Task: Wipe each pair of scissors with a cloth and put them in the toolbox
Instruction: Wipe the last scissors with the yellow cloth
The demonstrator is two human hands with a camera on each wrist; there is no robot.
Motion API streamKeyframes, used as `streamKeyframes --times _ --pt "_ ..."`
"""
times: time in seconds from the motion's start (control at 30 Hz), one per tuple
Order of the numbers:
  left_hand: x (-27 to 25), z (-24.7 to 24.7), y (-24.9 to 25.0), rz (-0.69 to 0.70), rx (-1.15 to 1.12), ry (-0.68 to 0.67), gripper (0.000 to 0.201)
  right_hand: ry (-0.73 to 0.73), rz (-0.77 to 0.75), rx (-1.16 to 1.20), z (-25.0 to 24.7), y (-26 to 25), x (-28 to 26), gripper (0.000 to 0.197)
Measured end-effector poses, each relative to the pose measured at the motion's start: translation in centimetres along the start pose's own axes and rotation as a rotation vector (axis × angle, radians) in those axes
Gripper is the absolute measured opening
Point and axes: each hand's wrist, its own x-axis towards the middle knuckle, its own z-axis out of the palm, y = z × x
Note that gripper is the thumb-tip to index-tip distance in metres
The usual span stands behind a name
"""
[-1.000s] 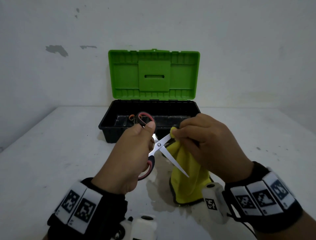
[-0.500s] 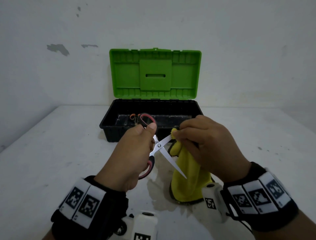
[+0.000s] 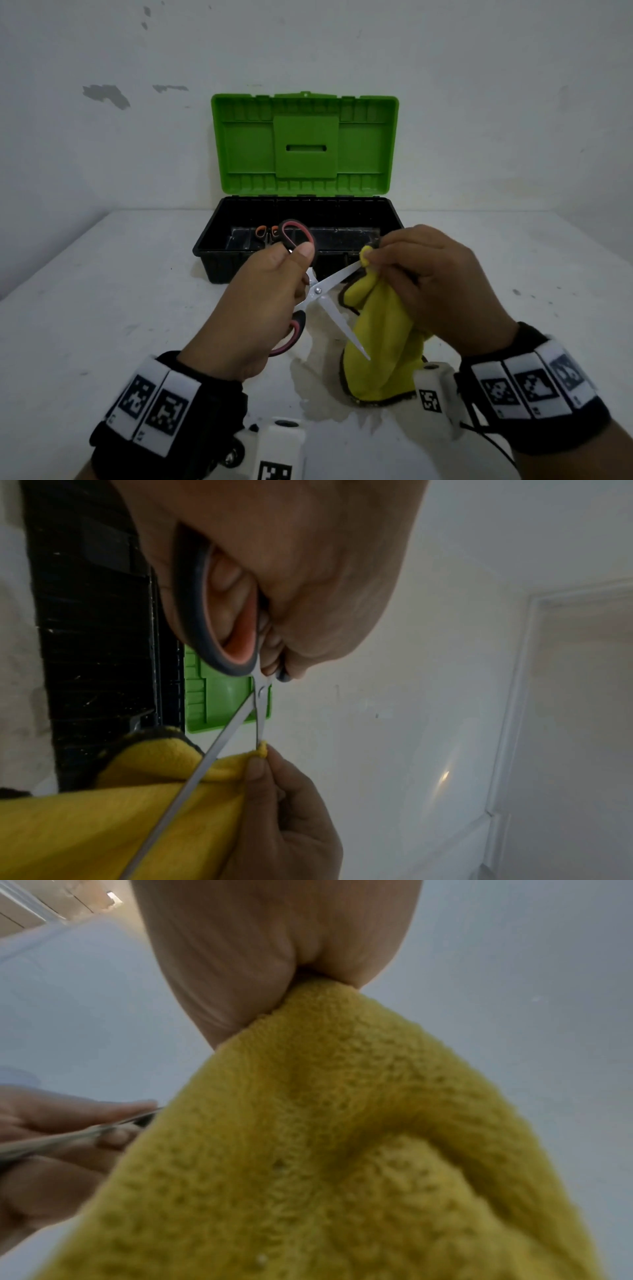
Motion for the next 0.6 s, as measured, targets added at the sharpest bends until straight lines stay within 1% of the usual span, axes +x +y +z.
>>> streamKeyframes --times 0.13,0.23,0.3,0.37,0.4,0.53,0.6 --pt "0.0 0.3 -0.1 0.033 -0.043 0.007 0.037 -0.008 0.129 -0.044 -1.2 2.0 0.1 0.006" --pt "0.4 0.2 -0.6 0.107 0.072 0.035 0.042 0.025 0.247 -0.001 -1.8 2.0 0.0 0.011" --pt "0.6 0.2 -1.0 0.142 0.127 0.047 0.044 0.049 0.285 0.046 -2.1 1.1 0.2 0.012" --pt "0.7 0.4 -1.3 0.187 0.182 0.063 0.043 0.043 0.280 0.097 -1.9 -0.2 0.6 0.012" --pt "0.8 0.5 -1.5 0.211 0.210 0.073 0.043 0.014 0.258 0.107 -1.6 -1.0 0.9 0.012" --pt "1.0 1.2 -1.5 0.302 0.250 0.061 0.041 -0.170 0.138 0.084 0.9 -3.5 1.1 0.013" --pt "1.0 1.1 -1.5 0.338 0.261 0.076 0.040 -0.171 0.134 0.084 1.7 -3.9 0.9 0.013"
